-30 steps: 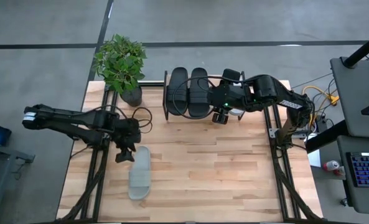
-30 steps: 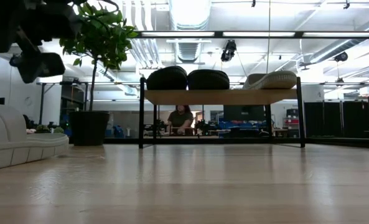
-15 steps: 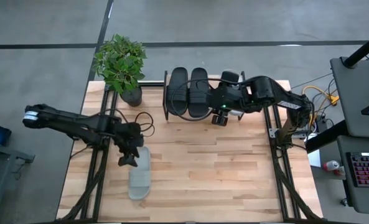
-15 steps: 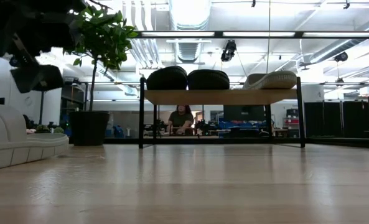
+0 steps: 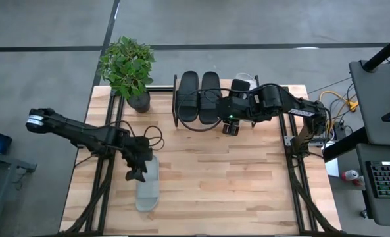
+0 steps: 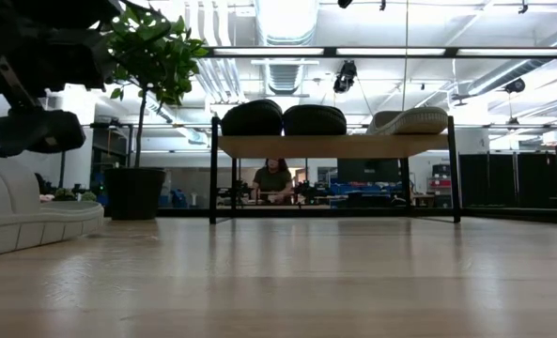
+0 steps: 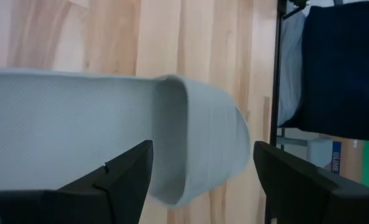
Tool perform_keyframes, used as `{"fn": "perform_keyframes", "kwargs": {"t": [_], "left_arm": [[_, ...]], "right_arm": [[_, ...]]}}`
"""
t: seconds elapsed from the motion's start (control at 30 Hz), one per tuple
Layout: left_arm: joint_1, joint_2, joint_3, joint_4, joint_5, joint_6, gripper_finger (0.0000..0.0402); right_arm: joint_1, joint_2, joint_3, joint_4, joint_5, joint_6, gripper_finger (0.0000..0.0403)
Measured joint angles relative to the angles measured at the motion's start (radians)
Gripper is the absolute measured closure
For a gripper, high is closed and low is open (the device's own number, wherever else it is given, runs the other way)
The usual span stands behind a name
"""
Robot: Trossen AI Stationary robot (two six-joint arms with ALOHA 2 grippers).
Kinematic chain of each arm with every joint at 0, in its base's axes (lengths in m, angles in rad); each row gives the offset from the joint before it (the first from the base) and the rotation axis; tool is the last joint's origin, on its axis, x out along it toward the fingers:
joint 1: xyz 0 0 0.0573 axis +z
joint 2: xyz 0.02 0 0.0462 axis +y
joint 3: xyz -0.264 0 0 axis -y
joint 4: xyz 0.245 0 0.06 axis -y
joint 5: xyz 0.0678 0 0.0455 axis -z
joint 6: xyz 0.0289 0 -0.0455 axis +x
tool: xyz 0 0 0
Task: Pick and place slides into the shelf
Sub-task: Put the gray slide on the shelf
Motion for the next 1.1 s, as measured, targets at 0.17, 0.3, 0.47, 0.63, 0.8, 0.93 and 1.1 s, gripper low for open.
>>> {"fn": "perform_keyframes", "kwargs": {"t": [0.17, 0.3, 0.47, 0.63, 0.8, 0.93, 1.1], "left_arm": [[-0.039, 0.054, 0.0, 0.062, 0.0, -0.017, 0.0139], [-0.061, 0.11, 0.0, 0.07, 0.001, -0.014, 0.0139], [-0.081, 0.178, 0.0, 0.076, 0.0, -0.014, 0.0139], [-0.103, 0.223, 0.0, 0.146, 0.006, -0.013, 0.0139], [-0.123, 0.255, 0.0, 0.195, 0.024, -0.014, 0.0139], [-0.134, 0.274, 0.0, 0.201, 0.054, -0.014, 0.0139], [-0.137, 0.286, 0.0, 0.21, 0.082, -0.013, 0.0147]], "right_arm": [[0.0, 0.0, -0.002, 0.001, 0.0, 0.009, 0.02], [0.0, 0.0, -0.002, 0.0, 0.0, 0.012, 0.02], [0.0, 0.0, -0.002, 0.001, 0.0, 0.012, 0.02], [0.0, 0.0, -0.002, 0.001, 0.0, 0.012, 0.02], [0.0, 0.0, -0.002, 0.001, 0.0, 0.012, 0.02], [0.0, 0.0, -0.002, 0.001, 0.0, 0.012, 0.02], [0.0, 0.0, -0.002, 0.001, 0.0, 0.012, 0.02]]}}
